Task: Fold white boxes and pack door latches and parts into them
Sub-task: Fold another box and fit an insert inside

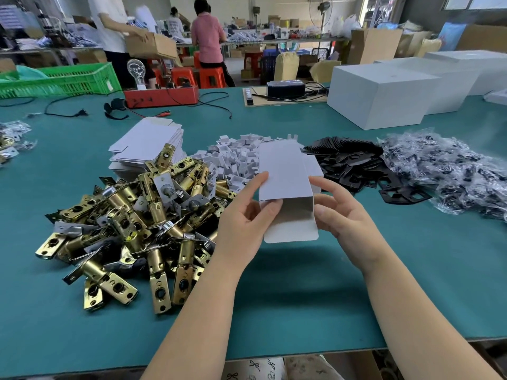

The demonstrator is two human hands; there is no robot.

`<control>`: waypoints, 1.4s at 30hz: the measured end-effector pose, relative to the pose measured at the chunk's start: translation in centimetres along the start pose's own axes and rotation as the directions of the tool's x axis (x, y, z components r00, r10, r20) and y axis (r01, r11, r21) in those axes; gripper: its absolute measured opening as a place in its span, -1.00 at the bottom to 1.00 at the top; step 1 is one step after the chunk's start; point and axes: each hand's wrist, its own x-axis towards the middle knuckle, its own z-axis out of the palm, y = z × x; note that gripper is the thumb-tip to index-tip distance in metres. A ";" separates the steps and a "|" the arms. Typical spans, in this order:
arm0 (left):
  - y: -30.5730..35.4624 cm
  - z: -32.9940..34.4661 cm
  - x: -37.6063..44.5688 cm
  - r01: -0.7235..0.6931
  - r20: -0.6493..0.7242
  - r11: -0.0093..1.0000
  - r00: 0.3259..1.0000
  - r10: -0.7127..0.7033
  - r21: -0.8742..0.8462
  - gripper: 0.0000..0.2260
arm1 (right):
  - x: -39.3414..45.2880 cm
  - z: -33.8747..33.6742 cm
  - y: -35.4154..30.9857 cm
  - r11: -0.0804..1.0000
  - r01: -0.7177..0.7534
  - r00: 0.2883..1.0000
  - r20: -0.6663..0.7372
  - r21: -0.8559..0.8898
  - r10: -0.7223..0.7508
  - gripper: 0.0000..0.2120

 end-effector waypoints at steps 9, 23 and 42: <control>-0.2 -0.2 -0.1 -0.055 0.099 0.995 0.994 0.047 0.080 -0.41 | 0.0 0.4 0.2 0.989 -0.010 0.998 -0.062 -0.146 0.001 -0.58; 0.5 0.4 -0.2 0.174 0.182 0.977 0.972 -0.150 -0.126 -0.27 | 0.4 0.3 1.6 0.967 0.073 0.962 -0.240 -0.245 -0.134 -0.49; 0.2 0.3 0.5 0.510 -0.107 0.839 0.839 -0.534 -0.191 -0.89 | 0.1 1.8 1.6 0.915 0.204 0.958 -0.120 -0.347 -0.259 -0.71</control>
